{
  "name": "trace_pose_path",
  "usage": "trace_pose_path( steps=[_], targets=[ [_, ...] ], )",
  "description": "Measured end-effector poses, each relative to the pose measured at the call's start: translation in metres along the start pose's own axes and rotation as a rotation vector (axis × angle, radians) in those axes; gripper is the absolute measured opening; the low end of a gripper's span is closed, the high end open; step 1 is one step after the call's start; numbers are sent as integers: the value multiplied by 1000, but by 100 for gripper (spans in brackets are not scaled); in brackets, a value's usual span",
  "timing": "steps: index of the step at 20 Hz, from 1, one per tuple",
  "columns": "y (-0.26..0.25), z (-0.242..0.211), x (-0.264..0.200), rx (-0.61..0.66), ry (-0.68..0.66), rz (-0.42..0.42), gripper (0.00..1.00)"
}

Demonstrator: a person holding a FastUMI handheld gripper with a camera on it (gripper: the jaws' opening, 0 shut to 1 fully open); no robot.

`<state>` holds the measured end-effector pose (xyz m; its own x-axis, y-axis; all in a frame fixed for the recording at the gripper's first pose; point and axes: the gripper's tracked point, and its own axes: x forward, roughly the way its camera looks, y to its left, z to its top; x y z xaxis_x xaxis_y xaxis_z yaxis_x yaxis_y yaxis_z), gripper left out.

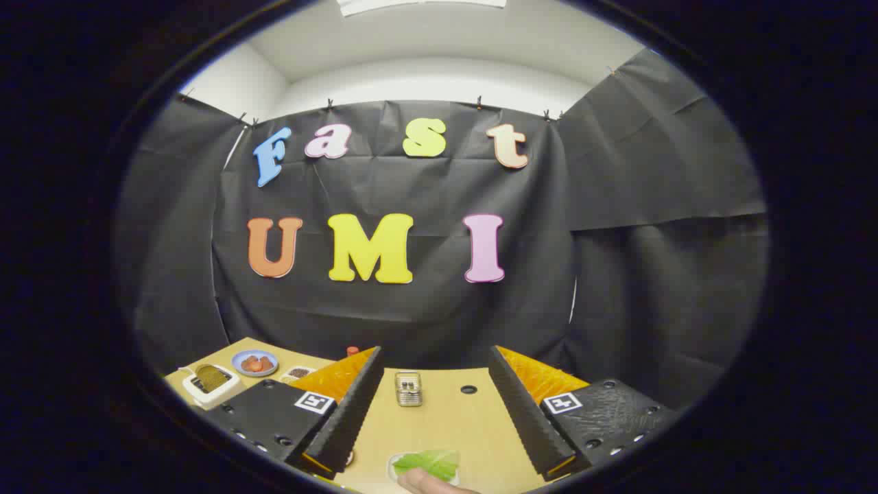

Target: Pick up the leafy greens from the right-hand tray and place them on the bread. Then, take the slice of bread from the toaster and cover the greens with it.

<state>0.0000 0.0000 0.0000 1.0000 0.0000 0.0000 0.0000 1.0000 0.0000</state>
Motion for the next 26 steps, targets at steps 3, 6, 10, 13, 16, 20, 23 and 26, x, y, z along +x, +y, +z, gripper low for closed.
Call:
trace_pose_path(
  steps=[3,6,10,13,16,20,23,26],
  targets=[
    [14,4,-6,35,1,-11,95],
    [11,7,-8,11,4,-14,95],
    [-5,5,-9,40,15,-8,95],
    [-23,-3,-8,19,36,0,95],
    [-35,-25,-2,13,87,26,95],
    [-48,-57,9,35,155,65,95],
    [-49,-98,25,33,247,92,94],
    [-43,-161,39,28,406,125,95]
  ],
)
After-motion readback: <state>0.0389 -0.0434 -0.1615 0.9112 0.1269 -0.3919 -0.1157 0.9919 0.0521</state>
